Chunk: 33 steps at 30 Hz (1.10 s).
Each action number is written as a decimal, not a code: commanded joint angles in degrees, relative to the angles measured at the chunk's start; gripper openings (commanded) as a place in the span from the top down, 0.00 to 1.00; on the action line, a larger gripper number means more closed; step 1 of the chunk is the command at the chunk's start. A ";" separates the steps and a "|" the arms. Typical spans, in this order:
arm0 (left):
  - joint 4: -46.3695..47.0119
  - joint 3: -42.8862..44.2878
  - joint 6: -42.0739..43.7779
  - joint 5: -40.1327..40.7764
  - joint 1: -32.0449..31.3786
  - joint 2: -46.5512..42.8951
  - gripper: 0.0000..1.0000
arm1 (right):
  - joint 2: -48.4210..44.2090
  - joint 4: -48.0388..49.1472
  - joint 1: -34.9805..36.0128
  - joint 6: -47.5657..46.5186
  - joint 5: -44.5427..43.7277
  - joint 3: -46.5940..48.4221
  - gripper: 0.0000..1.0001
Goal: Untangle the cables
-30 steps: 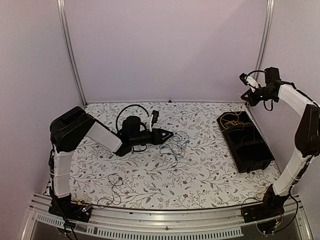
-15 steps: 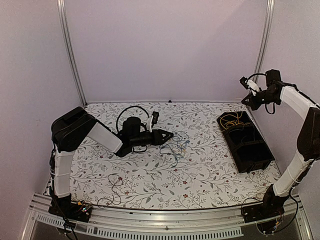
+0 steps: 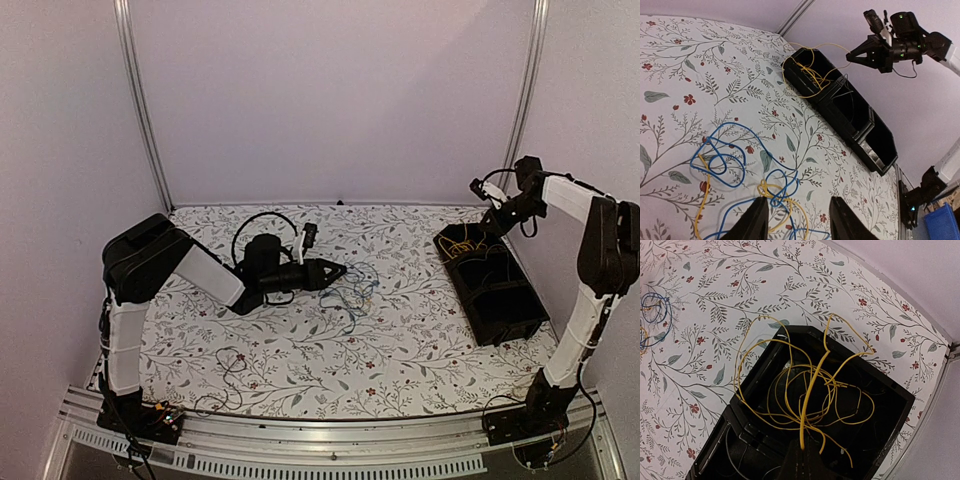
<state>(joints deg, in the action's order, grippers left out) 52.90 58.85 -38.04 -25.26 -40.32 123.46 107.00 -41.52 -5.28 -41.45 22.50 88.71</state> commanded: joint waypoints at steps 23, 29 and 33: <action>2.12 2.62 -1.01 -1.66 0.60 2.56 0.55 | -20.25 7.47 0.01 3.63 -0.58 -6.16 1.00; 1.80 2.38 -0.91 -1.65 0.67 2.45 0.55 | -16.48 7.48 -0.08 3.23 -1.07 -5.62 1.00; 1.77 1.66 -0.85 -1.54 0.70 2.14 0.55 | -12.28 8.13 -0.79 3.04 -1.61 -4.94 1.00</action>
<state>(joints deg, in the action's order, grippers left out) 53.76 60.49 -39.27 -26.39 -40.32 125.14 90.56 -33.39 -5.37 -37.95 21.65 83.15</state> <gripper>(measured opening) 0.447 0.020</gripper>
